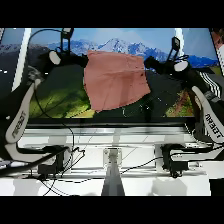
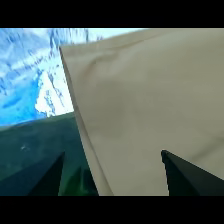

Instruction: Fold the clothes and pants, and hang the long-sleeved shirts on hangers.

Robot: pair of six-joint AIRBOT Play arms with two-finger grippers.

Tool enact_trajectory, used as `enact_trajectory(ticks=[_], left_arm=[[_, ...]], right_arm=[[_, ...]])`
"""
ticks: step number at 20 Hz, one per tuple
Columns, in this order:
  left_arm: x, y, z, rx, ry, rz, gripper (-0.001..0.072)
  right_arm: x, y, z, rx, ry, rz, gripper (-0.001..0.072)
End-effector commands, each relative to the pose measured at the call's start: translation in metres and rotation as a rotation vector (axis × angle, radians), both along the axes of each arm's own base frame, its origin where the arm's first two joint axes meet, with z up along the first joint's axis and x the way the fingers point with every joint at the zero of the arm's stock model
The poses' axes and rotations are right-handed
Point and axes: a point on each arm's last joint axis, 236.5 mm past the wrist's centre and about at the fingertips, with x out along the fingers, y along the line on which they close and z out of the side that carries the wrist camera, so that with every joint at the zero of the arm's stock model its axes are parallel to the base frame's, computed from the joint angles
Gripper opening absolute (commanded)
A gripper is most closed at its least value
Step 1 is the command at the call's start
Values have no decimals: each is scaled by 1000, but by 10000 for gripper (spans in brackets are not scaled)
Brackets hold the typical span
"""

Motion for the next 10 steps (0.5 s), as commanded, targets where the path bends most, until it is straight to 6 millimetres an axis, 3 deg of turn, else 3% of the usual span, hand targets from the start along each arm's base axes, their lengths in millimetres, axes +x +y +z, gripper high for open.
enact_trajectory(ticks=[1,2,4,7,10], left_arm=[[-37,4,40,-4,47,-52,695],[-53,4,45,-6,88,-69,695],[-86,5,43,-15,210,-92,695],[-125,7,26,4,388,-140,695],[-132,12,18,6,441,-115,694]], right_arm=[[-66,-33,-28,83,302,66,657],[-88,-40,-34,113,392,92,606],[-122,-46,-42,188,534,127,601],[-128,-37,-58,240,594,140,601],[-127,-13,-76,298,631,165,590]])
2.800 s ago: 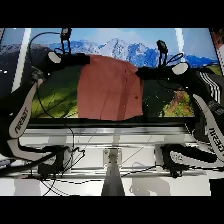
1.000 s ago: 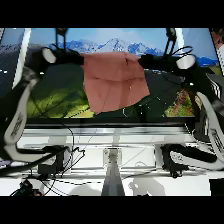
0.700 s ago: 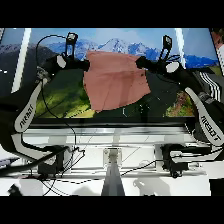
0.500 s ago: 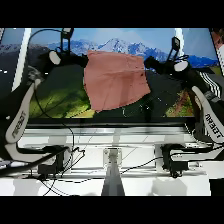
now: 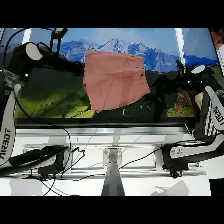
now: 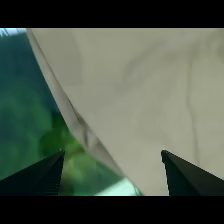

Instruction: Fold the clothes and pants, and hang the long-sleeved shirts on hangers.

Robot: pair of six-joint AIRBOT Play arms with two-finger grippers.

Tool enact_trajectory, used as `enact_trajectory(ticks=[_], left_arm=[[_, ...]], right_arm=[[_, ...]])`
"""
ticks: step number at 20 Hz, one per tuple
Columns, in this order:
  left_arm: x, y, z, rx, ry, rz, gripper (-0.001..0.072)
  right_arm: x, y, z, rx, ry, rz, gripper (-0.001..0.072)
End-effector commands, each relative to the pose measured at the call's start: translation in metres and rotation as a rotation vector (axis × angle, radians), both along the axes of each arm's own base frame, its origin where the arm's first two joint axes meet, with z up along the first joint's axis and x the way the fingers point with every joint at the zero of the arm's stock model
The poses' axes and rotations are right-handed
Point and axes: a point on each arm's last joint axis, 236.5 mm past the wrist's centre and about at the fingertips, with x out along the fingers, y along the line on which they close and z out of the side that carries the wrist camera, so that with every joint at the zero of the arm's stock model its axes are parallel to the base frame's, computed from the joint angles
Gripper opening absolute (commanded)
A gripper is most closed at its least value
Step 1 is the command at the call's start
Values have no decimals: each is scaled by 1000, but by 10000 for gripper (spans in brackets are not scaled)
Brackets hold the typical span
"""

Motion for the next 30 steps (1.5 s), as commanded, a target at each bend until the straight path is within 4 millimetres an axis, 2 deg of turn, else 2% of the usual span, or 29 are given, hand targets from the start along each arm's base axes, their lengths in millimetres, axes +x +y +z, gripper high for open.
enact_trajectory(ticks=[1,3,4,6,8,9,10,11,13,16,18,21,23,26,30], left_arm=[[-26,9,-10,18,127,-2,694],[-39,24,-18,39,199,12,694],[-50,33,-24,46,254,18,694],[-69,52,-39,40,363,68,693],[-90,70,-66,29,465,133,692],[-103,75,-81,22,518,153,684],[-119,78,-96,9,575,171,611],[-131,76,-110,-14,614,187,572],[-143,64,-136,-95,623,212,573],[-147,43,-159,-206,593,258,574],[-139,32,-161,-286,568,310,574],[-127,16,-149,-384,528,307,574],[-118,18,-149,-384,490,319,574],[-109,23,-151,-371,452,337,574],[-102,28,-153,-333,368,263,573]], right_arm=[[-13,28,-15,99,73,55,589],[-1,44,-22,96,-5,101,589],[5,49,-23,79,-36,107,553],[9,57,-26,57,-64,128,375],[5,64,-26,46,-103,219,70],[0,67,-25,56,-104,252,19],[-6,71,-23,70,-104,289,19],[-11,76,-21,83,-103,322,19],[-17,88,-20,91,-99,361,19],[-18,117,-19,72,-138,417,19],[-14,138,-12,43,-198,453,19],[-15,166,-1,20,-267,505,18],[-19,177,3,19,-283,533,19],[-24,184,3,23,-280,546,19],[-24,184,4,24,-280,545,19]])
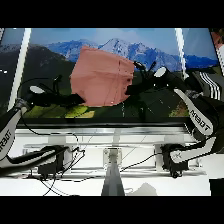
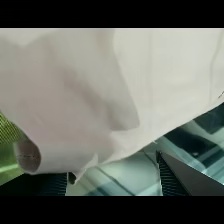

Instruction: Fold the clothes and pants, and hang the long-sleeved shirts on hangers.

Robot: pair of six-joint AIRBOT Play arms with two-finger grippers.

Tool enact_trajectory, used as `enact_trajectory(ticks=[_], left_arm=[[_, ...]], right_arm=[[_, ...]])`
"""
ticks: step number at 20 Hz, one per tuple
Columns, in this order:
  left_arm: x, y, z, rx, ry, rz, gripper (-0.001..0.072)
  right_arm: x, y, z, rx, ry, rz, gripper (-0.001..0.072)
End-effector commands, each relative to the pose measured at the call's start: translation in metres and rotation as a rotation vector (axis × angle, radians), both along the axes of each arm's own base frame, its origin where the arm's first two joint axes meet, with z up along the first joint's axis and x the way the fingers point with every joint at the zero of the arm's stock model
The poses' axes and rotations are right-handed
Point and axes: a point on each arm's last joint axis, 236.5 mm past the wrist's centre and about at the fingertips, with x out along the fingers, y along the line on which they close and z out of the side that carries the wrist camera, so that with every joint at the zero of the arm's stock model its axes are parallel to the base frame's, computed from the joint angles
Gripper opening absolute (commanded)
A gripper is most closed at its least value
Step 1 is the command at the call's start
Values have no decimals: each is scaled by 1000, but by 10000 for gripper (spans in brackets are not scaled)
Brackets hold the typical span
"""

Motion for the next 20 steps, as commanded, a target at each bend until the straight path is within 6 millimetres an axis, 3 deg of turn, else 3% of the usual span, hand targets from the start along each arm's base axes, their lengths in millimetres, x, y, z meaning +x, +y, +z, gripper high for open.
enact_trajectory(ticks=[1,5,8,11,16,20], left_arm=[[17,10,-3,47,-90,5,573],[41,42,-6,108,-147,117,573],[41,50,-6,102,-137,138,573],[23,34,-2,46,-91,69,573],[-24,3,16,-94,-24,-156,572],[-24,-6,25,-143,-56,-187,571]], right_arm=[[0,3,3,1,-11,2,19],[9,2,20,3,-73,-11,19],[10,1,21,-3,-82,-9,19],[12,-1,20,-14,-92,-9,19],[12,-1,20,-14,-93,-10,19],[12,-1,20,-14,-93,-10,19]])
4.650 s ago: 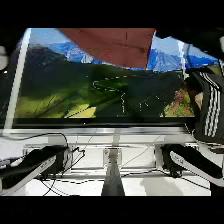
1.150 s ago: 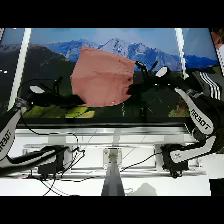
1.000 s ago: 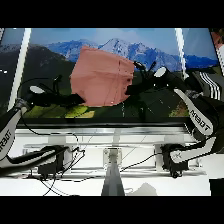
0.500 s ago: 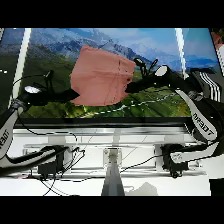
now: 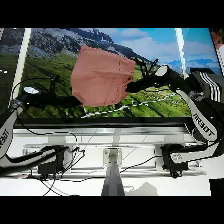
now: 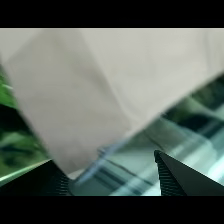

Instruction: Fold the clothes and pants, and hang the long-sleeved shirts on hangers.

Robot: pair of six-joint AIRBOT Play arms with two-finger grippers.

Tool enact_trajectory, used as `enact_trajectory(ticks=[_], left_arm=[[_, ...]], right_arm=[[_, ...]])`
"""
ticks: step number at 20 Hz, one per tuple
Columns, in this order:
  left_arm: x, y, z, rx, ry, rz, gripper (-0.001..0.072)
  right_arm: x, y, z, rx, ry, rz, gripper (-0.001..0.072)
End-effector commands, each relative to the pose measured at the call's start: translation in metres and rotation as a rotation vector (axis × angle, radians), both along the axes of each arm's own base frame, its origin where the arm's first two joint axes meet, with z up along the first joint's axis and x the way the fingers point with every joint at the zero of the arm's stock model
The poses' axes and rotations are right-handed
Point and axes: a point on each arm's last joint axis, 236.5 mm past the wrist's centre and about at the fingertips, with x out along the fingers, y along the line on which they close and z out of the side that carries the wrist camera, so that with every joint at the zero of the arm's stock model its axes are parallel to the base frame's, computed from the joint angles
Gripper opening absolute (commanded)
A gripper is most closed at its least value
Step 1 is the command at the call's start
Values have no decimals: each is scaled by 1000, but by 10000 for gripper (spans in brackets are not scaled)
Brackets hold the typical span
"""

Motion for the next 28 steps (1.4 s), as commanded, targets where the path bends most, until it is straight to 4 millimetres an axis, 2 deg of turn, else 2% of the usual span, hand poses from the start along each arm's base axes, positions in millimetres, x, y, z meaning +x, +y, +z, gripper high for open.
enact_trajectory(ticks=[1,3,4,5,8,9,10,11,14,17,20,22,25,28], left_arm=[[-2,-13,15,-79,-36,-47,559],[6,-15,18,-90,-81,-39,449],[9,-13,16,-77,-91,-31,448],[12,-10,14,-61,-100,-22,405],[23,0,6,-8,-129,9,152],[29,5,3,13,-144,31,137],[37,12,0,41,-163,58,87],[44,18,-2,65,-181,86,2],[60,28,1,99,-223,119,6],[82,31,27,100,-302,112,6],[115,37,87,124,-476,116,6],[131,40,141,143,-619,119,5],[137,44,235,182,-856,138,5],[131,63,335,261,-1136,265,5]], right_arm=[[0,1,1,1,-1,1,19],[0,1,1,1,-1,1,19],[0,1,1,1,-1,1,19],[0,1,1,1,-1,1,19],[0,0,1,0,-2,1,19],[0,0,0,-3,-4,2,19],[1,-1,-1,-9,-7,4,19],[1,-2,-1,-16,-12,6,18],[5,-6,-3,-32,-28,4,19],[14,-5,10,-29,-73,2,19],[35,-3,59,-18,-208,8,18],[50,-3,109,1,-339,-8,18],[60,-4,200,48,-555,-39,19],[50,-10,300,102,-779,-72,19]])
